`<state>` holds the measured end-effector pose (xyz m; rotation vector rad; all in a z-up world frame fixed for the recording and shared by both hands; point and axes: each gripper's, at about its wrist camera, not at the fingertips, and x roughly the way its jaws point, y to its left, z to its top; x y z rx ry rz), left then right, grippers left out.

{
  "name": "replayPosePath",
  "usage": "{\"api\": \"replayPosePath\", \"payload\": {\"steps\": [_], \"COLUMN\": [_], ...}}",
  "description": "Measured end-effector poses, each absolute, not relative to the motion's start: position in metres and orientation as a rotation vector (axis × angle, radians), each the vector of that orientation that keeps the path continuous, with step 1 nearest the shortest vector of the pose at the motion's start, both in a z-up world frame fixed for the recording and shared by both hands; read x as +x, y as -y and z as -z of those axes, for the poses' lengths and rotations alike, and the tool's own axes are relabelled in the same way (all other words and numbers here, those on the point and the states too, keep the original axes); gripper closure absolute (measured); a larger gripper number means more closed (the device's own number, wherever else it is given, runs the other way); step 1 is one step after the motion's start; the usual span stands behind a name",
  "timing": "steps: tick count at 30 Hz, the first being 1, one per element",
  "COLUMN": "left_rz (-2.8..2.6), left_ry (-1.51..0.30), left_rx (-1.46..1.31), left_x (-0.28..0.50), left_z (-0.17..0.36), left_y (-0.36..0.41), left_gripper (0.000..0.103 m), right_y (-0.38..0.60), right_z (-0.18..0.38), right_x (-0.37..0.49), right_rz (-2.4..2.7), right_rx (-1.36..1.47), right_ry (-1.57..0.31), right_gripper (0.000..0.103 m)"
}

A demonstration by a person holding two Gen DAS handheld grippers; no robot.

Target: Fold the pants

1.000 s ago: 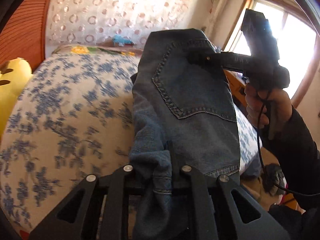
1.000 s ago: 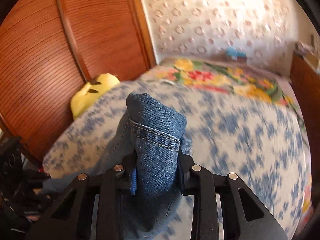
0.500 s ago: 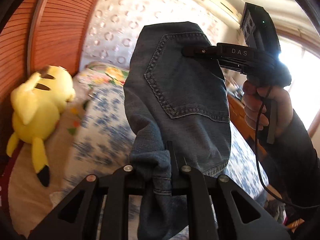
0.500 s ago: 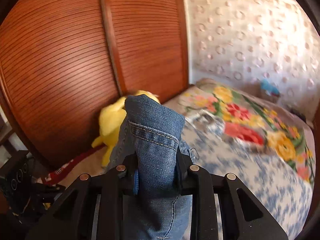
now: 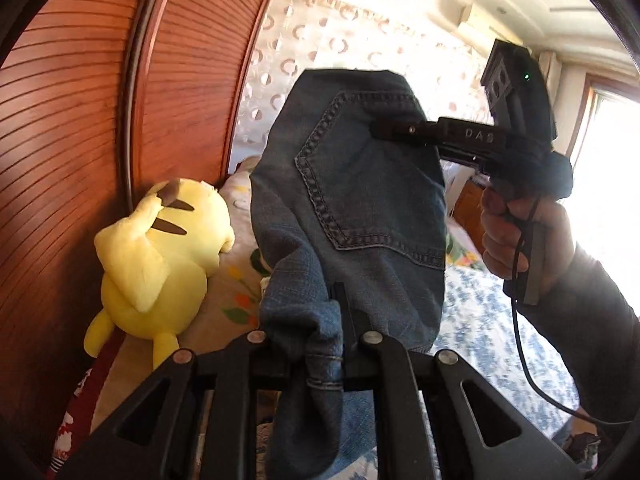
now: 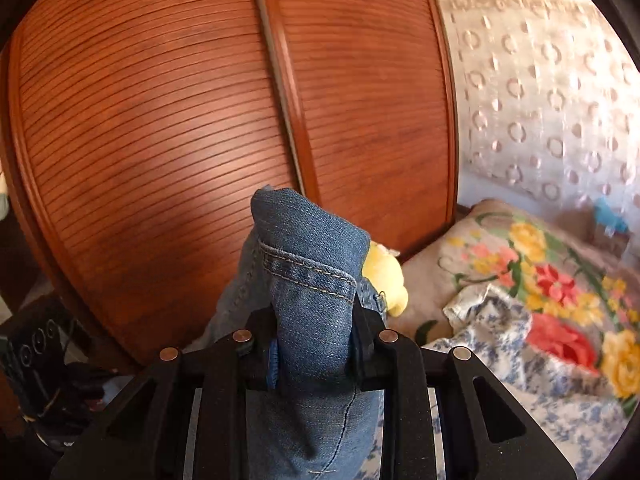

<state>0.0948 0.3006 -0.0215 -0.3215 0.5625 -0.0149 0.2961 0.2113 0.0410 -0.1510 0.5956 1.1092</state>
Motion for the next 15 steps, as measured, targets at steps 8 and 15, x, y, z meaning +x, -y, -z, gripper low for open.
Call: {"api": "replayPosePath", "payload": {"steps": [8,15], "left_rz": [0.09,0.101], "left_ry": [-0.711,-0.795], "left_rx": [-0.33,-0.313], "left_x": [0.164,0.194], "left_z": [0.077,0.109], "left_y": [-0.269,-0.25], "left_gripper": [0.092,0.09], "right_y": [-0.161,-0.117], "right_z": [0.049,0.088], "right_x": [0.385,0.407], "right_rz": [-0.999,-0.927], "right_rx": [-0.082,-0.122], "right_ry": [-0.775,-0.845], "right_gripper": [0.079,0.073]}}
